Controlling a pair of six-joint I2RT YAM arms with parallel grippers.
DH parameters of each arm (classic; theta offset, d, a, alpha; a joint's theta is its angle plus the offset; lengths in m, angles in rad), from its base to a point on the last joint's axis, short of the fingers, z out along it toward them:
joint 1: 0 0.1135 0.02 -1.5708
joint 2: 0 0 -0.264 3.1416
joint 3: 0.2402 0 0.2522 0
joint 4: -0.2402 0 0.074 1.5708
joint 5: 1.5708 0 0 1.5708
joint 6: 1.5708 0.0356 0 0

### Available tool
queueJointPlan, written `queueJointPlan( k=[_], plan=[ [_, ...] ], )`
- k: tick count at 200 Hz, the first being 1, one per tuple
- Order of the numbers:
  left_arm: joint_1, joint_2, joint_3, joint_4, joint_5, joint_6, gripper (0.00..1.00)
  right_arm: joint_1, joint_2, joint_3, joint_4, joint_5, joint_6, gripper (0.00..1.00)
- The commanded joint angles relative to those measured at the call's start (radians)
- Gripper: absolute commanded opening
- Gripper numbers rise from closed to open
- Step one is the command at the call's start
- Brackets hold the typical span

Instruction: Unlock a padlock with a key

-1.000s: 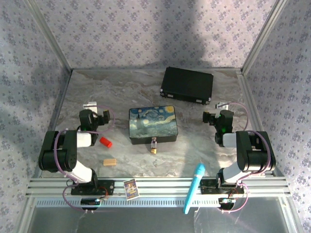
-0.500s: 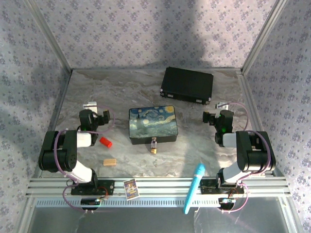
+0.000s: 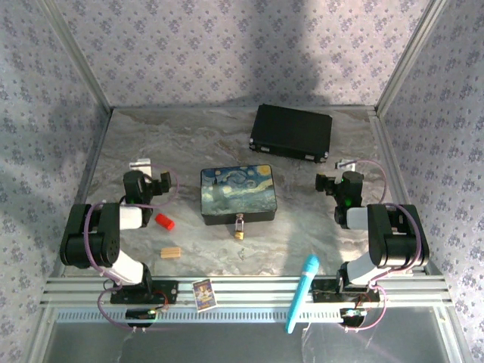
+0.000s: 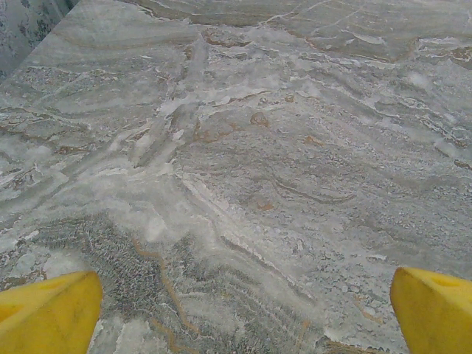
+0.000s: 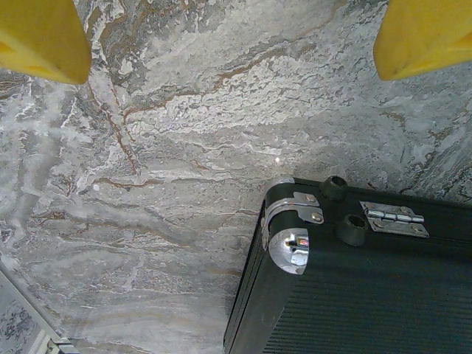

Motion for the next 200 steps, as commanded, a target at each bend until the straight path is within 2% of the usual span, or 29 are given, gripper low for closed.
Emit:
queueJointPlan(
  k=[1,26,54,65,75,89,101,117,129,140,156,167,200],
  plan=[
    [0.004,-0.006,0.01,0.041,0.017,-0.002,1.0,-0.006,0.004,0.018,0.026,-0.014,-0.015,0.99],
    [0.007,-0.097,0.021,-0.052,-0.003,-0.009,1.0,-0.009,-0.039,0.023,-0.01,-0.018,-0.015,0.99],
    [0.007,-0.242,0.034,-0.169,-0.009,-0.016,1.0,-0.001,-0.191,0.031,-0.147,-0.005,-0.018,0.99],
    [0.006,-0.298,0.044,-0.215,-0.02,-0.067,1.0,0.002,-0.271,0.049,-0.235,0.007,0.01,0.99],
    [0.009,-0.362,0.084,-0.332,-0.017,-0.154,1.0,0.0,-0.351,0.085,-0.371,-0.004,0.042,0.99],
    [0.013,-0.428,0.164,-0.508,0.035,-0.299,1.0,-0.004,-0.456,0.133,-0.548,-0.008,0.107,0.99],
    [0.012,-0.473,0.188,-0.564,0.115,-0.389,1.0,-0.015,-0.51,0.152,-0.643,0.006,0.215,0.99],
    [0.012,-0.535,0.182,-0.611,0.2,-0.529,1.0,-0.037,-0.545,0.197,-0.79,-0.135,0.257,0.99],
    [0.009,-0.577,0.181,-0.67,0.29,-0.582,1.0,-0.033,-0.568,0.216,-0.861,-0.248,0.282,0.99],
    [-0.015,-0.611,0.204,-0.794,0.314,-0.609,1.0,-0.012,-0.597,0.215,-0.906,-0.334,0.318,0.93],
    [-0.093,-0.641,0.252,-1.026,0.287,-0.593,0.98,0.082,-0.628,0.247,-1.051,-0.326,0.353,0.91],
    [-0.149,-0.655,0.268,-1.127,0.285,-0.585,0.97,0.197,-0.628,0.274,-1.154,-0.279,0.38,0.88],
    [-0.301,-0.725,0.21,-1.165,0.335,-0.672,0.91,0.553,-0.621,0.256,-1.239,-0.095,0.51,0.79]
  ],
)
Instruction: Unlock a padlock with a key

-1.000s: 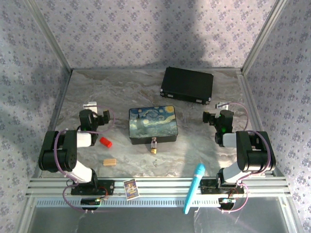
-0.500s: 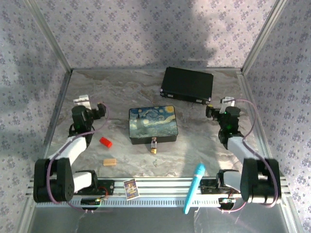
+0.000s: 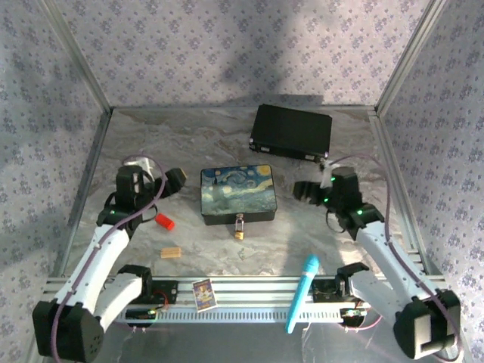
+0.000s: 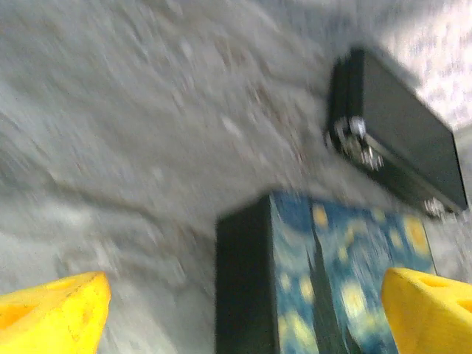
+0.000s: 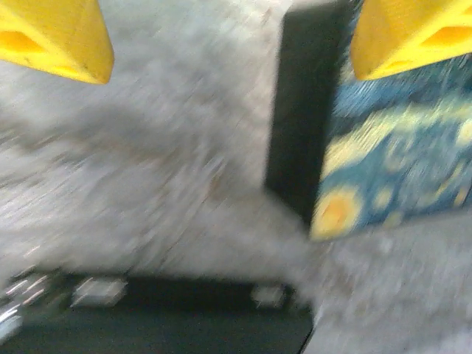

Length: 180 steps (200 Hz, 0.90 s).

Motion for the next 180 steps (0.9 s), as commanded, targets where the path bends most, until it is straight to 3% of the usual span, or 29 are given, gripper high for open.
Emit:
queueJointPlan(
  k=[1,45,76,123,180],
  plan=[
    [-0.093,-0.056,-0.017,-0.142,0.058,-0.089,0.91,0.195,-0.007,0.011,-0.174,0.122,0.144,0.79],
    [-0.338,-0.066,-0.073,-0.138,0.02,-0.209,0.89,0.646,0.127,-0.053,-0.042,0.288,0.415,0.71],
    [-0.456,-0.066,-0.108,-0.112,-0.052,-0.276,0.89,0.843,0.318,0.001,0.038,0.334,0.493,0.63],
    [-0.538,-0.041,-0.14,-0.038,-0.066,-0.341,0.88,1.003,0.555,0.121,0.07,0.385,0.553,0.51],
    [-0.588,-0.028,-0.127,-0.05,-0.123,-0.345,0.88,1.013,0.672,0.22,-0.111,0.45,0.64,0.44]
  ],
)
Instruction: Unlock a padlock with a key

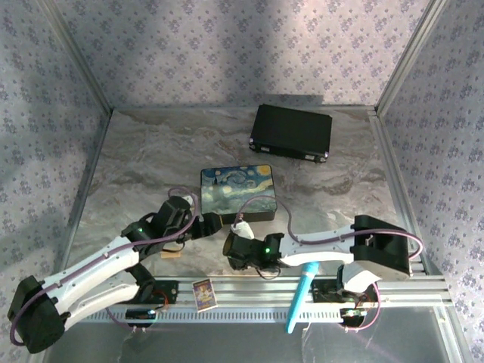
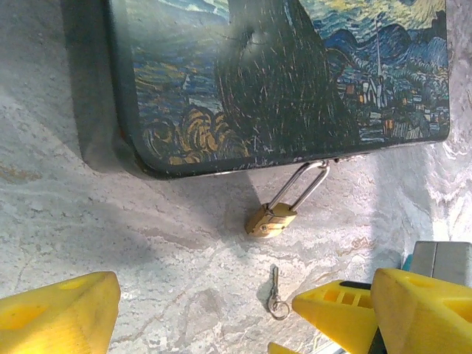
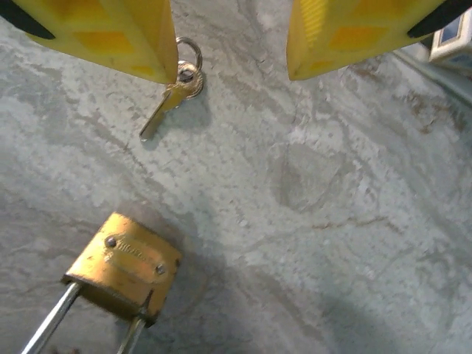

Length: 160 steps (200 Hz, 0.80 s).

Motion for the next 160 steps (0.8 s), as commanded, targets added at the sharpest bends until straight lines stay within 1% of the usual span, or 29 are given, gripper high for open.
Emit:
queueJointPlan(
  k=[1,39,58,86,97,108,127,142,160],
  plan=[
    [-0.007,-0.002,0.022,0.029,-0.033,-0.02,0.88,-0.007,0.028,0.032,-0.131,0.072,0.08,0.44],
    [-0.013,-0.012,0.005,0.045,-0.054,-0.035,0.88,-0.011,0.033,0.017,-0.084,0.045,0.057,0.43],
    [-0.013,-0.01,-0.001,0.045,-0.061,-0.035,0.88,-0.015,0.055,0.024,-0.073,0.019,0.045,0.4],
    [-0.015,-0.013,-0.005,0.038,-0.071,-0.04,0.88,-0.027,0.113,0.054,-0.084,-0.025,0.024,0.3],
    [-0.016,-0.018,-0.008,0.034,-0.072,-0.044,0.88,-0.027,0.131,0.069,-0.109,-0.028,0.026,0.2],
    [-0.015,-0.026,-0.013,0.035,-0.075,-0.049,0.88,-0.031,0.126,0.061,-0.11,-0.031,0.032,0.14],
    [-0.016,-0.041,-0.034,0.05,-0.082,-0.066,0.88,-0.044,0.079,0.016,-0.082,-0.038,0.037,0.12],
    [-0.016,-0.046,-0.053,0.08,-0.08,-0.088,0.87,-0.069,0.034,-0.038,-0.048,-0.063,0.03,0.08],
    [-0.026,-0.042,-0.065,0.12,-0.075,-0.109,0.86,-0.103,-0.012,-0.096,-0.017,-0.103,-0.016,0.04]
  ],
)
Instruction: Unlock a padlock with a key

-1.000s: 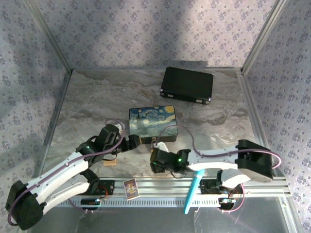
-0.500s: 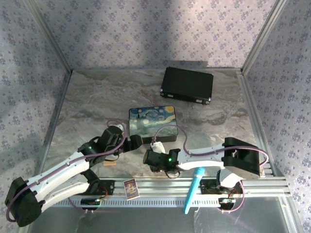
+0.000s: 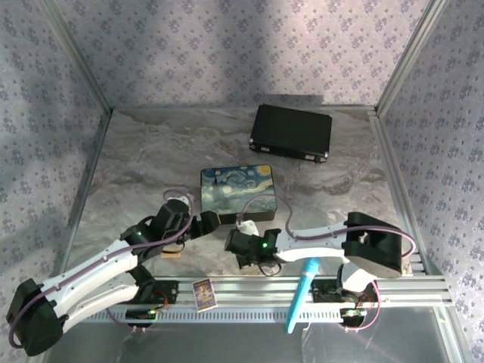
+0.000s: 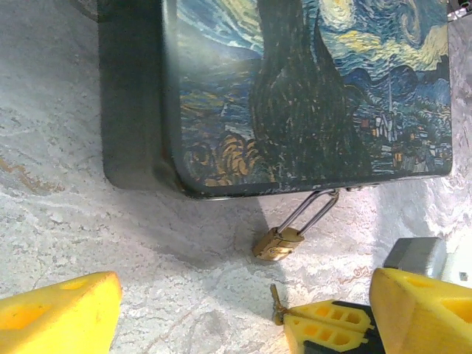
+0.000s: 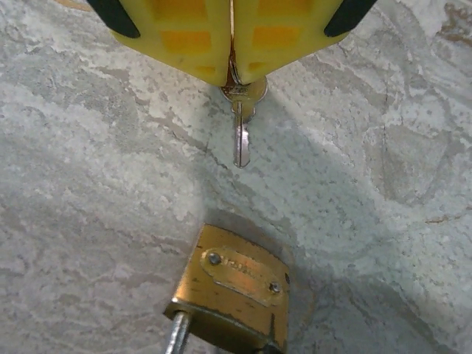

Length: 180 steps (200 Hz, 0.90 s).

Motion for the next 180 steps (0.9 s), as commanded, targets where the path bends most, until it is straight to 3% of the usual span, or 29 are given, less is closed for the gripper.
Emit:
queueJointPlan(
  k=[1,54,100,150,180],
  plan=[
    [-0.018,-0.007,-0.016,0.07,-0.01,-0.041,0.86,-0.042,-0.042,-0.083,0.028,-0.066,-0.044,0.03],
    [-0.039,0.018,-0.037,0.179,-0.008,-0.124,0.82,-0.107,-0.16,-0.128,0.02,-0.192,-0.248,0.0],
    [-0.087,0.045,-0.137,0.449,-0.022,-0.333,0.73,-0.185,-0.252,-0.078,-0.056,-0.301,-0.361,0.0],
    [-0.093,0.092,-0.148,0.564,0.023,-0.409,0.77,-0.219,-0.227,0.078,-0.091,-0.438,-0.439,0.0],
    [-0.114,0.107,-0.151,0.594,0.025,-0.424,0.71,-0.21,-0.167,0.175,-0.106,-0.46,-0.468,0.0]
  ],
)
